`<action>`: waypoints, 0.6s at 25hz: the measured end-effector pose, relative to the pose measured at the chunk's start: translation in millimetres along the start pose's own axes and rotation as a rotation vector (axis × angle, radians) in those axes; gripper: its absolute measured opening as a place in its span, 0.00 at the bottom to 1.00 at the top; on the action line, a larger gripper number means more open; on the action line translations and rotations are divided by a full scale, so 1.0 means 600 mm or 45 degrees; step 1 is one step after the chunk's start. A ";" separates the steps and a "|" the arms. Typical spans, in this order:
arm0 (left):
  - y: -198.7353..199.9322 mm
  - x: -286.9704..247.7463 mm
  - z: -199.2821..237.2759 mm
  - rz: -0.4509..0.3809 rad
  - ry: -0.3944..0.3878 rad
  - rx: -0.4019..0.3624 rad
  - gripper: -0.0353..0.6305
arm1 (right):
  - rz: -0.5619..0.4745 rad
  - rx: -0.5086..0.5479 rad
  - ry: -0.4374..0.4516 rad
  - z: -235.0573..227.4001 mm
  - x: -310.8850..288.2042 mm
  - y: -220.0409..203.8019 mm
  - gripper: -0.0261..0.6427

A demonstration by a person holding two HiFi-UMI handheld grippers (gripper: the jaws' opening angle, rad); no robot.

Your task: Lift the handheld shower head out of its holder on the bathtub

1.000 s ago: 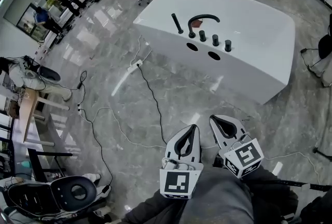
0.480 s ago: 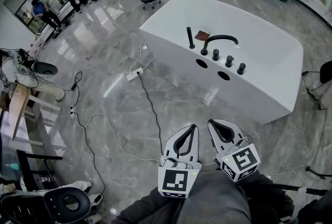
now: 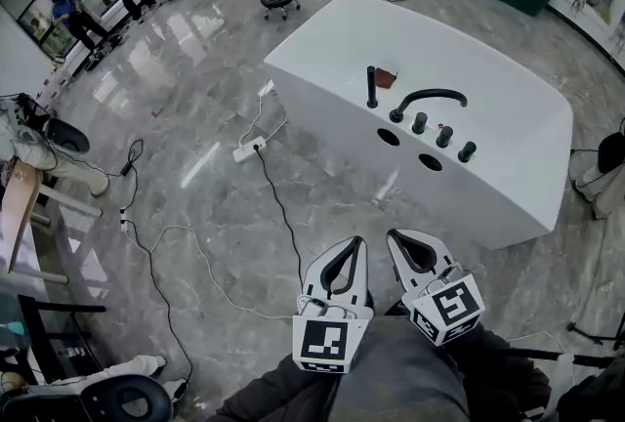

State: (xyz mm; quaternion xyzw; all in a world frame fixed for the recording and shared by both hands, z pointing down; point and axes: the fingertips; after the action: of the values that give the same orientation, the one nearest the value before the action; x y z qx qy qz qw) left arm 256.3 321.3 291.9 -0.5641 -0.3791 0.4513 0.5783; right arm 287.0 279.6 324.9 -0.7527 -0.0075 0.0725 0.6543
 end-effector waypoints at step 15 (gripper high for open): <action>-0.012 -0.106 0.146 0.059 0.118 0.017 0.06 | 0.037 -0.035 0.092 -0.051 -0.196 -0.002 0.05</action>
State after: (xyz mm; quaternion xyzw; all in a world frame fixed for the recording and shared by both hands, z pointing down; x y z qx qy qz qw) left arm 154.2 288.2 310.1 -0.5891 -0.3356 0.4405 0.5885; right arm 174.4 237.0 342.1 -0.7639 0.0263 0.0547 0.6425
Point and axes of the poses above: the fingertips, and each gripper's own axes: x backward along the fingers, z to its left, y out of its top, and after that the axes turned 7 degrees about -z, right-handed
